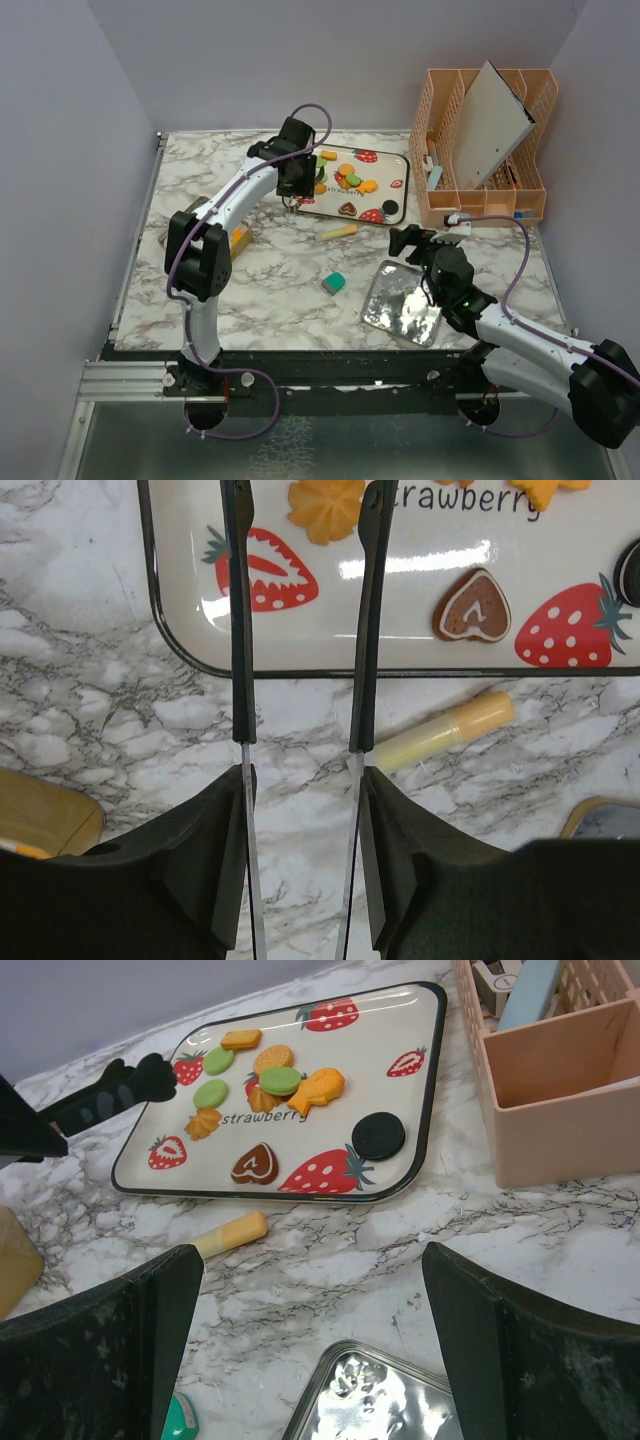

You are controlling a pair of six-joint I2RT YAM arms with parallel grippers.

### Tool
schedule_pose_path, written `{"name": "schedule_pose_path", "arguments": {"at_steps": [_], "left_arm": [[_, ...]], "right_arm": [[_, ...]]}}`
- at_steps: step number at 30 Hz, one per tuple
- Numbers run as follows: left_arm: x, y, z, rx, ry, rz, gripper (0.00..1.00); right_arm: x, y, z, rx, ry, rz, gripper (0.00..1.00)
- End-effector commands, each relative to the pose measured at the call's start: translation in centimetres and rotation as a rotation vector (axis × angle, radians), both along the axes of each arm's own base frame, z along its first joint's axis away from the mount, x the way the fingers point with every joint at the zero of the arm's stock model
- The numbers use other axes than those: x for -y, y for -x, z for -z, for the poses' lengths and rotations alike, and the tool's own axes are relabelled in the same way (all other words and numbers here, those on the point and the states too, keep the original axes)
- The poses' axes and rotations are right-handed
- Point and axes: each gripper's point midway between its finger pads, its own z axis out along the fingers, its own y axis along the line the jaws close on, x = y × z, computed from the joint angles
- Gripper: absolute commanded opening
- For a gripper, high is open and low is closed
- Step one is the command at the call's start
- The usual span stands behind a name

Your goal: Pack the cookies

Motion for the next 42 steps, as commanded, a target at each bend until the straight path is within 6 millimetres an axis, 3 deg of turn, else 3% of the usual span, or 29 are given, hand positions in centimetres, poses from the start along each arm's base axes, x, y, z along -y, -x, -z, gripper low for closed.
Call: {"name": "schedule_pose_path", "arguments": {"at_steps": [1,14,27,34,42], "left_arm": [[1.1,-2.3,0.4,0.036,-0.032,0.014,0.50],[1.6,-5.5,3.7,0.022,-0.093,-0.021,0.53],[2.4,-5.7,5.8,-0.018,-0.095,-0.007,0.50],[2.7,-5.1,4.8,-0.019,-0.075,-0.001,0.35],[2.3,-4.5,1.4,0.031,-0.054,-0.016,0.23]], "right_arm": [[0.5,0.0,0.3,0.002,-0.001,0.021,1.00],[0.5,-0.1,0.4,0.002,0.002,0.025,1.00],[0.6,-0.1,0.3,0.003,0.001,0.026,0.99],[0.6,0.0,0.3,0.003,0.001,0.027,1.00],[0.6,0.0,0.2,0.005,0.000,0.027,1.00]]}}
